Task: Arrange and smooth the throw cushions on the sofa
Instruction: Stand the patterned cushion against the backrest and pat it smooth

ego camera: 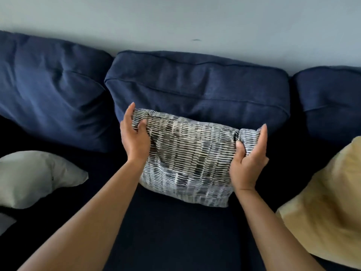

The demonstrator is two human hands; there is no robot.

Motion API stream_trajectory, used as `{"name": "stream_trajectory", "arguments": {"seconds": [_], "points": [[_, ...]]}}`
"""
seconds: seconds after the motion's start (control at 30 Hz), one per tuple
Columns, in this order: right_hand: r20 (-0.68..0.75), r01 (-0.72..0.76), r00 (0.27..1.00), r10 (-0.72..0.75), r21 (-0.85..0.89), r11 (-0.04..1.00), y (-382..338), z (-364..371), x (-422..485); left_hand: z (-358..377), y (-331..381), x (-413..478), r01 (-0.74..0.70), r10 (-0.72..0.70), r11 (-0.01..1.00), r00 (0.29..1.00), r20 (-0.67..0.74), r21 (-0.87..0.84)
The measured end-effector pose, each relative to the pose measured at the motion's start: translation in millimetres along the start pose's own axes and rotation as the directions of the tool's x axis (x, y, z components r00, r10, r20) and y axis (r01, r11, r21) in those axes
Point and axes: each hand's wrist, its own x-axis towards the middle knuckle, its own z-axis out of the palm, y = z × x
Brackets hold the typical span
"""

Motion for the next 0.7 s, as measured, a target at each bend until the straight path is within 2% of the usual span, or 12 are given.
{"name": "stream_trajectory", "arguments": {"seconds": [0.1,0.3,0.47,0.6,0.63,0.7], "points": [[0.064,-0.106,0.992,0.110,-0.065,0.992,1,9,-7,5,-10,0,0.058,-0.063,0.994,0.997,0.047,0.098],[-0.014,-0.067,0.998,0.067,-0.072,0.995,3,12,4,0,-8,6,-0.047,0.046,0.997,0.999,0.010,0.064],[0.073,-0.116,0.990,0.125,-0.119,0.986,10,21,-4,6,-23,0,-0.017,0.012,0.992,0.999,0.039,0.121],[0.043,-0.133,0.989,0.139,-0.115,0.984,10,20,-3,3,-26,1,-0.015,0.016,0.999,0.999,0.044,-0.035],[0.026,-0.132,0.990,0.137,-0.136,0.982,9,18,-6,0,-26,-2,-0.035,0.035,0.999,0.999,0.025,-0.019],[-0.007,-0.064,0.998,0.064,-0.210,0.976,3,14,-13,-3,-27,-13,-0.184,0.192,0.967,0.981,-0.029,0.177]]}}
